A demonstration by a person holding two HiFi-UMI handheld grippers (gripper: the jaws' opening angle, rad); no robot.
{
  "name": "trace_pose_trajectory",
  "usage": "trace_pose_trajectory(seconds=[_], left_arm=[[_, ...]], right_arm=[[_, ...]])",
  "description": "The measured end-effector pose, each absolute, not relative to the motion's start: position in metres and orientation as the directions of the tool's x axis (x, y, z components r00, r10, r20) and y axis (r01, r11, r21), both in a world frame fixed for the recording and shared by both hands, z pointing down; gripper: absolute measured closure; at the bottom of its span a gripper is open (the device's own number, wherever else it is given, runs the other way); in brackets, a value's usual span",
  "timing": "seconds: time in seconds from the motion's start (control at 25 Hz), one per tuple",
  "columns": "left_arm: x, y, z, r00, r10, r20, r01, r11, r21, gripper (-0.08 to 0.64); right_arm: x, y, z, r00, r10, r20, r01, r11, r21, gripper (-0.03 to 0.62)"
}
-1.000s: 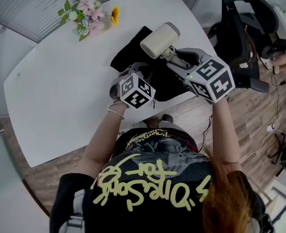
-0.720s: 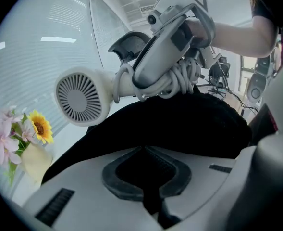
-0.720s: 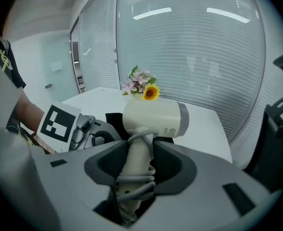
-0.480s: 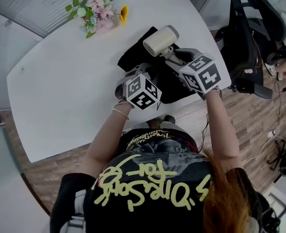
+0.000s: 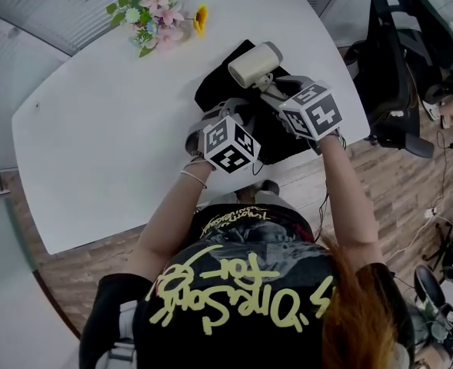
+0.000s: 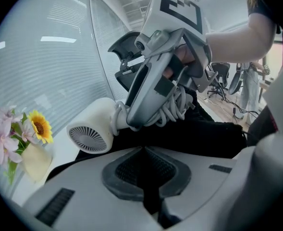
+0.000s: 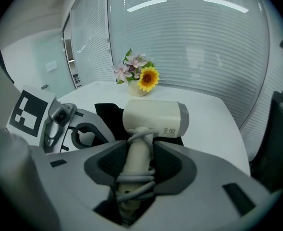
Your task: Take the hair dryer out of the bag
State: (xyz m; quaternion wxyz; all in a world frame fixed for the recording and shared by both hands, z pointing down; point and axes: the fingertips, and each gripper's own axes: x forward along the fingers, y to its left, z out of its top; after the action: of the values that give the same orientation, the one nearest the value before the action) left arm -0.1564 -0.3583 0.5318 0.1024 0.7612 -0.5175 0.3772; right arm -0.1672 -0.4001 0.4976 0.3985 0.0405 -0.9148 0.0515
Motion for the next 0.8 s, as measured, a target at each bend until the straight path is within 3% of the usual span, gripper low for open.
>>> trace_pose_trajectory(seconds=[0.48, 0.8], left_arm=[[-0.157, -0.358, 0.532, 0.181, -0.710, 0.681, -0.865, -0.444, -0.233, 0.554], [-0.158, -0.358, 0.533, 0.181, -0.711, 0.679, -0.865, -0.444, -0.235, 0.554]], right_arm=[[-0.169, -0.401, 0.511, -0.657, -0.055, 0.752, -0.127, 0.991, -0.038, 0.410], [-0.170, -0.399, 0.515, -0.650, -0.137, 0.748, -0.115, 0.990, 0.082, 0.408]])
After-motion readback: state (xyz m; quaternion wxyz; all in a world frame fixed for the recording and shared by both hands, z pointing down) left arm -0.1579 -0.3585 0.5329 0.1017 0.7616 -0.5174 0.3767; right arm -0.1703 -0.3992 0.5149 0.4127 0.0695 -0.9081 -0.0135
